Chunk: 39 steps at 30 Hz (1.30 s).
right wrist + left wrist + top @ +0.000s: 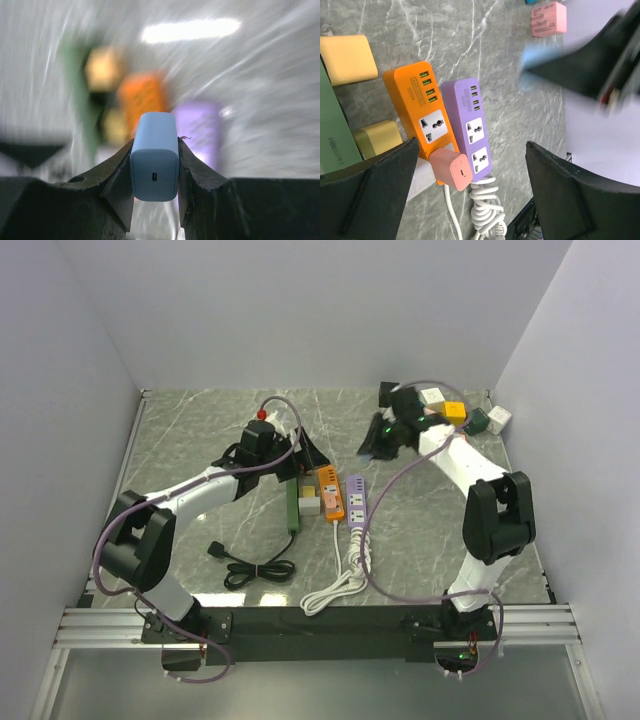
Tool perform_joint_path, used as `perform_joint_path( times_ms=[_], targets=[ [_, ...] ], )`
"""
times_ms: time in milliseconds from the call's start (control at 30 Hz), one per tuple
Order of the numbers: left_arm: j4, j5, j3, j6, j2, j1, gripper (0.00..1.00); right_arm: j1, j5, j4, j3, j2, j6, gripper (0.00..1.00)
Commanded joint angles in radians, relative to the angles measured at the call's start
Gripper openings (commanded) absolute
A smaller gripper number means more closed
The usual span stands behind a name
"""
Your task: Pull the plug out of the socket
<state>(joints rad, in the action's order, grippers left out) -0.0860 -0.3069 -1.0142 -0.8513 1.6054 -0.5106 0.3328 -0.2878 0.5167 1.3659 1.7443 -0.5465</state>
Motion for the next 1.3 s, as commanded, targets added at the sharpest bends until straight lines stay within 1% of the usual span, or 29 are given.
perform_joint_path(
  times_ms=[0,33,67,100,133,200,233,333,433,467,533,567,600,667,767,800,833,867,900,933,1000,1033,1100,1133,1167,1267],
  targets=[
    [-0.018,-0.003,0.012,-0.008,-0.068,-0.002,0.94,-0.13,0.266,0.103,0.159,0.061,-0.052,0.0],
    [-0.014,-0.001,0.022,-0.011,-0.088,-0.002,0.94,-0.174,0.282,0.12,0.229,0.133,-0.072,0.0],
    [-0.012,0.002,0.041,-0.014,-0.1,-0.002,0.94,-0.199,0.286,0.134,0.266,0.17,-0.082,0.0],
    [-0.008,0.002,0.052,-0.021,-0.113,-0.002,0.94,-0.215,0.315,0.16,0.306,0.208,-0.099,0.0],
    [-0.005,0.011,0.064,-0.025,-0.143,-0.002,0.94,-0.23,0.325,0.178,0.39,0.284,-0.107,0.0],
    [0.011,0.022,0.095,-0.028,-0.176,0.0,0.94,-0.264,0.334,0.216,0.478,0.357,-0.118,0.0],
    [0.015,0.029,0.104,-0.028,-0.205,-0.002,0.94,-0.274,0.34,0.232,0.558,0.423,-0.124,0.0],
    [0.043,0.045,0.124,-0.026,-0.252,0.0,0.94,-0.299,0.345,0.27,0.685,0.522,-0.133,0.11],
    [0.067,0.057,0.137,-0.02,-0.289,0.001,0.94,-0.324,0.305,0.266,0.745,0.573,-0.142,0.27],
    [0.072,0.064,0.138,-0.017,-0.297,0.001,0.94,-0.328,0.3,0.269,0.759,0.581,-0.144,0.43],
    [0.08,0.068,0.143,-0.018,-0.315,0.006,0.94,-0.328,0.292,0.278,0.782,0.586,-0.136,0.57],
    [0.083,0.068,0.146,-0.017,-0.32,0.01,0.94,-0.327,0.292,0.281,0.783,0.581,-0.132,0.68],
    [0.083,0.069,0.146,-0.017,-0.331,0.012,0.94,-0.353,0.291,0.282,0.779,0.555,-0.118,0.73],
    [0.083,0.069,0.149,-0.014,-0.34,0.021,0.94,-0.356,0.266,0.298,0.756,0.517,-0.092,0.82],
    [0.124,0.075,0.157,-0.003,-0.367,0.033,0.94,-0.356,0.279,0.335,0.687,0.402,-0.073,0.85],
    [0.129,0.081,0.16,-0.002,-0.383,0.037,0.94,-0.354,0.28,0.332,0.646,0.318,-0.057,0.86],
    [0.134,0.083,0.169,0.0,-0.392,0.046,0.94,-0.338,0.28,0.324,0.55,0.27,-0.044,0.85],
    [0.135,0.084,0.173,0.003,-0.401,0.05,0.94,-0.31,0.266,0.307,0.491,0.221,-0.024,0.85],
    [0.143,0.086,0.18,0.004,-0.419,0.055,0.94,-0.287,0.254,0.266,0.433,0.134,0.029,0.85],
    [0.146,0.088,0.192,0.008,-0.43,0.064,0.95,-0.223,0.25,0.257,0.339,0.098,0.055,0.86],
    [0.15,0.086,0.207,0.012,-0.453,0.075,0.94,-0.143,0.239,0.241,0.239,0.026,0.133,0.84],
    [0.157,0.086,0.218,0.014,-0.461,0.084,0.94,-0.071,0.243,0.241,0.213,0.009,0.151,0.84],
    [0.161,0.088,0.229,0.017,-0.484,0.093,0.94,0.003,0.22,0.229,0.149,-0.021,0.177,0.82],
    [0.163,0.085,0.241,0.014,-0.49,0.099,0.94,0.033,0.219,0.223,0.136,-0.025,0.184,0.81],
    [0.166,0.083,0.247,0.011,-0.499,0.101,0.94,0.102,0.225,0.212,0.125,-0.026,0.197,0.79],
    [0.175,0.089,0.267,0.008,-0.541,0.104,0.94,0.207,0.256,0.198,0.102,-0.02,0.212,0.76]
  ],
)
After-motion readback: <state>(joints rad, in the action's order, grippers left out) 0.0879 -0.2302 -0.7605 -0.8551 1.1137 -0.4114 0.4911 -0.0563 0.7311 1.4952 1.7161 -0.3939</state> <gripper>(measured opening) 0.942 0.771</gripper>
